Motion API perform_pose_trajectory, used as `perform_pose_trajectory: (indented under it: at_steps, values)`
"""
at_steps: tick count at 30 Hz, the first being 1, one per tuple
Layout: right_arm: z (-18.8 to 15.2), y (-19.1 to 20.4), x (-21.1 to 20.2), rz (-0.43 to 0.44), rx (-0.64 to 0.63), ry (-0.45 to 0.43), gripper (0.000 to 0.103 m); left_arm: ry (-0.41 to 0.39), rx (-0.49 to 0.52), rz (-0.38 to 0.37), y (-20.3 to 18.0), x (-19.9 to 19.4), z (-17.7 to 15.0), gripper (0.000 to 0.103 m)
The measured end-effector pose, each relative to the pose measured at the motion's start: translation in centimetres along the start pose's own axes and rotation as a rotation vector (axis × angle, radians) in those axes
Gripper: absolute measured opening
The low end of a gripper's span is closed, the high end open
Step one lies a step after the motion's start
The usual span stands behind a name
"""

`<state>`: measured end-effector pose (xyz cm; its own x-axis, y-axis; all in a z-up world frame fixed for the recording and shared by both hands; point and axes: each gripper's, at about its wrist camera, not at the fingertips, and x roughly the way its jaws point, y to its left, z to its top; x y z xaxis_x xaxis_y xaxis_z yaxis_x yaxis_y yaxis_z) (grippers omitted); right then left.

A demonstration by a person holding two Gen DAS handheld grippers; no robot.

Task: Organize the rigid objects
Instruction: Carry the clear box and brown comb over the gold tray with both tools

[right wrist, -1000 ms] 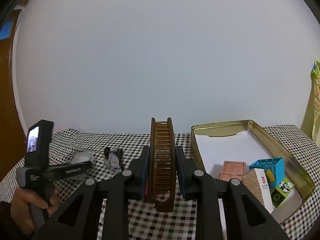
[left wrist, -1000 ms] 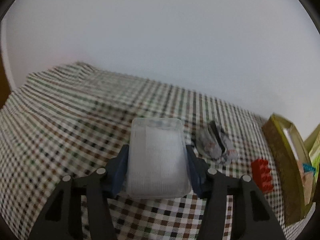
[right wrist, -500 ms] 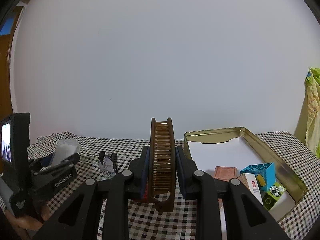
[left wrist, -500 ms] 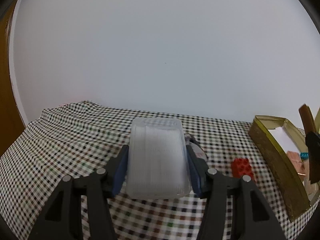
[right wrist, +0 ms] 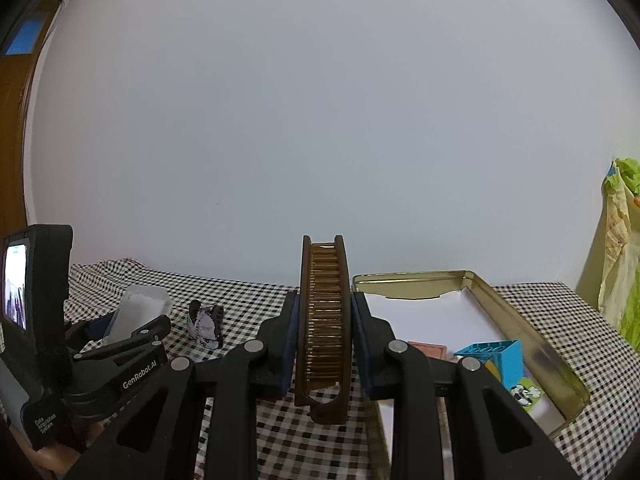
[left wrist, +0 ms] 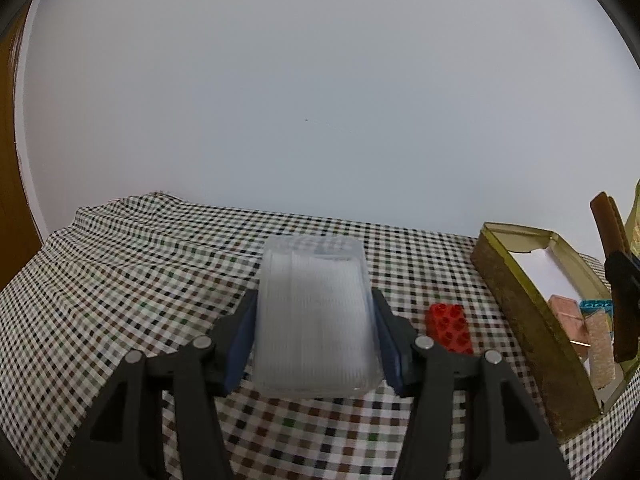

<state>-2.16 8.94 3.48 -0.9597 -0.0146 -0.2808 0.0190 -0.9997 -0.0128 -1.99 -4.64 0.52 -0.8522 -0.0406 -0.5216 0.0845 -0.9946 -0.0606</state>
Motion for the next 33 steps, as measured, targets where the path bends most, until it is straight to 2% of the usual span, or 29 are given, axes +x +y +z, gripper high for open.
perform_pose_trajectory:
  at_steps: [8,9,11,33]
  values:
    - [0.2,-2.3,0.0,-0.021,0.006,-0.008,0.028,-0.009,0.010,-0.017,-2.1,-0.5,-0.3,0.054]
    - [0.3,-1.3,-1.5,-0.026,0.006,-0.011,0.028,-0.010,0.013,-0.019,-2.4,-0.6,-0.2,0.054]
    - [0.4,-1.7,-1.7,-0.032,0.005,-0.014,0.028,-0.012,0.021,-0.027,-3.1,-0.7,-0.3,0.054]
    - [1.0,-8.1,-3.3,-0.116,0.043,-0.041,0.028,-0.059,0.084,-0.112,-9.8,-2.3,0.3,0.054]
